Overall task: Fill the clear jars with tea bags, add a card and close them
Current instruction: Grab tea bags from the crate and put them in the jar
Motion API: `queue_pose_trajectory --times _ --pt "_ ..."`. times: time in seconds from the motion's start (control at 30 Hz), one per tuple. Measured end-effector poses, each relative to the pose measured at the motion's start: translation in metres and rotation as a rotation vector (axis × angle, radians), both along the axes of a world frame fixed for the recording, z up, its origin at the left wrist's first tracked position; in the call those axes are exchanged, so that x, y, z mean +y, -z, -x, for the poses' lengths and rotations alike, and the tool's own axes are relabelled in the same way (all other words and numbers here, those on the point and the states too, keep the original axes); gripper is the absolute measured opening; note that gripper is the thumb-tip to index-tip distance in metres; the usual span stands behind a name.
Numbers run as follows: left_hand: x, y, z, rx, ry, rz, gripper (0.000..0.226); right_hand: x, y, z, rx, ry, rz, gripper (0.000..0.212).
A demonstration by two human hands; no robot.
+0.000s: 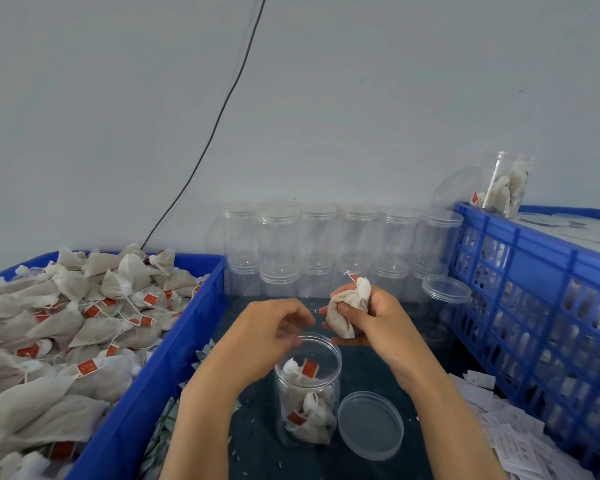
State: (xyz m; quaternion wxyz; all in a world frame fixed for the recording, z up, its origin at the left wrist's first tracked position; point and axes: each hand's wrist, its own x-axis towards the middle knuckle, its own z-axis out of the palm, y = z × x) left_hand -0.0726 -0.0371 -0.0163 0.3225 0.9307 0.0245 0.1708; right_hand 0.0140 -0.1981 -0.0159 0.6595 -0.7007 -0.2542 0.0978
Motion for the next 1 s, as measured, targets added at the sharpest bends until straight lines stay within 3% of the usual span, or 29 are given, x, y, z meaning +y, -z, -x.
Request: queue_pose_trajectory --times 0.1,0.2,0.3,0.4,0.47,0.57,0.67,0.83,0.97,1.0 --pt "0.011 -0.001 0.004 -0.16 -0.187 0.015 0.028 0.007 0.004 -0.001 -0.21 0.082 0.119 0.023" --pt "0.023 -0.002 0.011 -0.228 -0.377 0.03 0.026 0.016 0.01 0.004 -0.379 0.047 0.194 0.014" --pt "0.034 -0.001 0.018 -0.258 -0.545 0.051 0.027 0.025 0.019 0.005 -0.596 0.067 0.474 0.032" --pt "0.039 0.001 0.021 -0.217 -0.615 0.073 0.027 0.03 0.021 0.006 -0.649 0.063 0.737 0.022" --pt "0.04 0.002 0.021 -0.179 -0.611 0.085 0.026 0.028 0.021 0.007 -0.688 0.081 0.775 0.005" --pt "0.04 0.003 0.019 -0.169 -0.585 0.101 0.024 0.026 0.015 0.013 -0.792 0.129 0.689 0.025" --pt "0.042 0.005 0.017 -0.134 -0.557 0.103 0.019 0.03 0.004 0.023 -0.739 0.02 0.748 0.033" --pt "0.047 0.01 0.017 -0.06 -0.541 0.112 0.019 0.04 0.005 0.035 -0.689 -0.144 1.113 0.036" --pt "0.052 0.015 0.017 -0.047 -0.539 0.158 0.021 0.058 -0.002 0.03 -0.558 -0.241 1.305 0.017" --pt "0.054 0.016 0.017 -0.042 -0.541 0.168 0.021 0.063 -0.004 0.027 -0.529 -0.238 1.345 0.02"
